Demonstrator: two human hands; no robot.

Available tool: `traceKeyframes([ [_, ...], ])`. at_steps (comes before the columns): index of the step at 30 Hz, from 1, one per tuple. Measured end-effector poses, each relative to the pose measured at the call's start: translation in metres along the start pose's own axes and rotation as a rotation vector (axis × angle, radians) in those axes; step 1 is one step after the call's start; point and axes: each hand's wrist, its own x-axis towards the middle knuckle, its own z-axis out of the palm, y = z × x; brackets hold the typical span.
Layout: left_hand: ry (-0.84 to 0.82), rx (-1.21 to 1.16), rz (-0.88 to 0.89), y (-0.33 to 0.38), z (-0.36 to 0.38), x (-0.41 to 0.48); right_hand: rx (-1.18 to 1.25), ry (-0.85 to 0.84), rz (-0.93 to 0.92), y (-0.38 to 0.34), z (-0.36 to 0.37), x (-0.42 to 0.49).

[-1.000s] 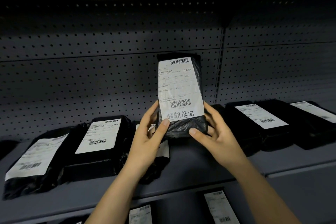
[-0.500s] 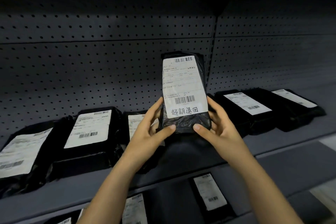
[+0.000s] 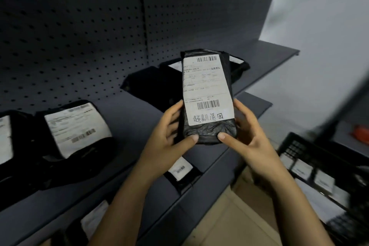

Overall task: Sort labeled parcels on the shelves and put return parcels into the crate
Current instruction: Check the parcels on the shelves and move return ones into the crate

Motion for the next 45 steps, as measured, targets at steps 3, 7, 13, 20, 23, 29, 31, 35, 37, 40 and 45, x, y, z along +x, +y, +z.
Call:
traceKeyframes([
  [3,-0.061,-0.037,-0.022,-0.001,0.038,0.005,-0.012,0.072,0.039,0.006,-0.034,-0.022],
  [7,-0.179,-0.038,-0.038,-0.010,0.093,0.010,0.012,0.177,0.097,0.015,-0.086,-0.056],
  [13,-0.353,0.020,-0.072,-0.022,0.195,0.020,-0.014,0.243,0.196,0.040,-0.182,-0.101],
  [20,-0.469,0.053,-0.103,-0.045,0.334,0.029,-0.029,0.310,0.280,0.075,-0.302,-0.153],
  [23,-0.533,0.057,-0.110,-0.054,0.386,0.032,0.033,0.385,0.307,0.093,-0.341,-0.174],
  [29,-0.713,0.127,-0.120,-0.075,0.467,0.059,0.131,0.565,0.363,0.126,-0.406,-0.200],
  [31,-0.754,0.185,-0.072,-0.082,0.490,0.076,0.119,0.606,0.381,0.139,-0.427,-0.198],
  [35,-0.791,0.272,0.024,-0.103,0.530,0.121,0.102,0.697,0.409,0.165,-0.470,-0.185],
  [37,-0.809,0.337,0.088,-0.120,0.547,0.150,0.100,0.750,0.425,0.181,-0.492,-0.173],
  [40,-0.825,0.451,0.170,-0.152,0.573,0.200,0.102,0.791,0.466,0.207,-0.521,-0.148],
  [45,-0.885,0.605,0.292,-0.201,0.616,0.279,0.091,0.849,0.575,0.262,-0.560,-0.102],
])
